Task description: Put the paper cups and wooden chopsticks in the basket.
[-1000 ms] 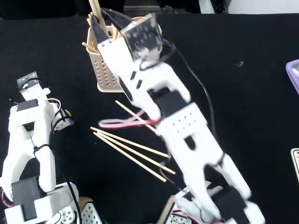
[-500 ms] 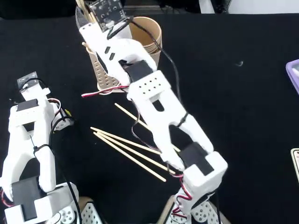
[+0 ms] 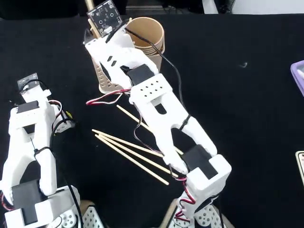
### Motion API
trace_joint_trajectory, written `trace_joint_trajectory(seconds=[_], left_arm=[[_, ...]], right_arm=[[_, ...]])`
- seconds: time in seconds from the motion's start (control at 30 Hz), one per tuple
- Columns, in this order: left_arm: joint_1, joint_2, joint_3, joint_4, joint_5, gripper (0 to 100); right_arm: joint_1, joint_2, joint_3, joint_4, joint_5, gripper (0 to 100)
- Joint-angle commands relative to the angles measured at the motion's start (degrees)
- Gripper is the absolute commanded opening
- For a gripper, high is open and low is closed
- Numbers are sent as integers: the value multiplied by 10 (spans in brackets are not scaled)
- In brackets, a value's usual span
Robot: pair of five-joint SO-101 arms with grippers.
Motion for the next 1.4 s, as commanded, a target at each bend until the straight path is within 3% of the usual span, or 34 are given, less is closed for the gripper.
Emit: trace_joint_trajectory(seconds=[0.0, 0.23, 0.37, 0.43, 0.53, 0.7, 0.93, 1.2, 1.37], left_arm=[[-5, -22, -5, -5, -4, 223], [-5, -22, -6, -5, -4, 223], [-5, -22, -6, -5, -4, 223], [-5, -22, -6, -5, -4, 223], [-5, -22, -5, -4, -4, 223], [-5, -22, -5, -4, -4, 223], [-5, -22, -5, -4, -4, 223], [-5, -22, -5, -4, -4, 223], [-5, -22, -5, -4, -4, 223]], right_arm=[[11, -112, -44, 106, -4, 166], [10, -268, -22, 478, -1, 169], [10, -315, 44, 611, 2, 169], [8, -323, 108, 632, 40, 169], [10, -323, 245, 594, 118, 170], [11, -323, 478, 379, 187, 170], [62, -306, 612, 122, 249, 167], [68, -132, 531, 118, 245, 169], [69, -85, 454, 203, 245, 148]])
